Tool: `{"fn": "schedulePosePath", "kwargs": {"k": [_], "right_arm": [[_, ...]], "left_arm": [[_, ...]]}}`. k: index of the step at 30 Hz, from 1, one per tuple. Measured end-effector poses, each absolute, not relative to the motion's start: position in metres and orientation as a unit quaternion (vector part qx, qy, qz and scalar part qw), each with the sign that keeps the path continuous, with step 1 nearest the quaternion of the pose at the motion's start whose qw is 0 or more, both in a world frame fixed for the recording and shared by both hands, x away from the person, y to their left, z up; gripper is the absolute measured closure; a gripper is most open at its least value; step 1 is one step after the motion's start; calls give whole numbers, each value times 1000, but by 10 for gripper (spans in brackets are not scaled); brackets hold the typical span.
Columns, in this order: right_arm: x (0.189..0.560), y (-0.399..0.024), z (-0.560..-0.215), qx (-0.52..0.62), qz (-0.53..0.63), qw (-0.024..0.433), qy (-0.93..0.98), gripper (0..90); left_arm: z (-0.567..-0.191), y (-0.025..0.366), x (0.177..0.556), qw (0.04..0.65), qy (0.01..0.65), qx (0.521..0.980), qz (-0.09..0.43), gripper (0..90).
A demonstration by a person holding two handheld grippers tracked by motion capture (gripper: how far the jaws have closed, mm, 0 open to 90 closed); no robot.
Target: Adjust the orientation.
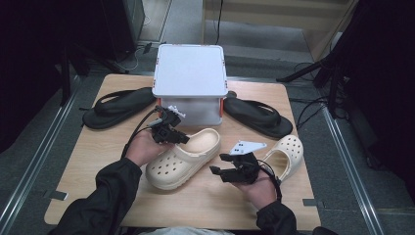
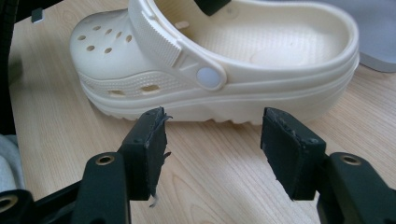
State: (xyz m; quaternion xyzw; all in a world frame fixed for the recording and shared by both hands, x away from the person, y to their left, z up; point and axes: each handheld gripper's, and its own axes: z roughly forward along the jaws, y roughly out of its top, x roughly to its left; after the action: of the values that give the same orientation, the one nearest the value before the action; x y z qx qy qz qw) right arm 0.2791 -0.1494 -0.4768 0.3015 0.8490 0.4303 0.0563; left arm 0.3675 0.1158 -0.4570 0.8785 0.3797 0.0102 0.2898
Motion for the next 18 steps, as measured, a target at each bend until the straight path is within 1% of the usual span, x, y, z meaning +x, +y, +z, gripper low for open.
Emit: {"fn": "schedulePosePath", "kwargs": {"k": [5, 12, 14, 18], "right_arm": [[279, -152, -478, 304, 431, 59, 848, 413], [280, -152, -479, 305, 429, 59, 848, 414], [280, -151, -479, 305, 428, 58, 849, 414], [280, -151, -479, 304, 428, 59, 849, 414]], "left_arm": [[-465, 110, 371, 279, 378, 883, 13, 766], [-469, 112, 374, 282, 391, 876, 15, 752], [-470, 112, 374, 278, 391, 877, 19, 743], [-467, 116, 374, 293, 391, 872, 14, 703]]}}
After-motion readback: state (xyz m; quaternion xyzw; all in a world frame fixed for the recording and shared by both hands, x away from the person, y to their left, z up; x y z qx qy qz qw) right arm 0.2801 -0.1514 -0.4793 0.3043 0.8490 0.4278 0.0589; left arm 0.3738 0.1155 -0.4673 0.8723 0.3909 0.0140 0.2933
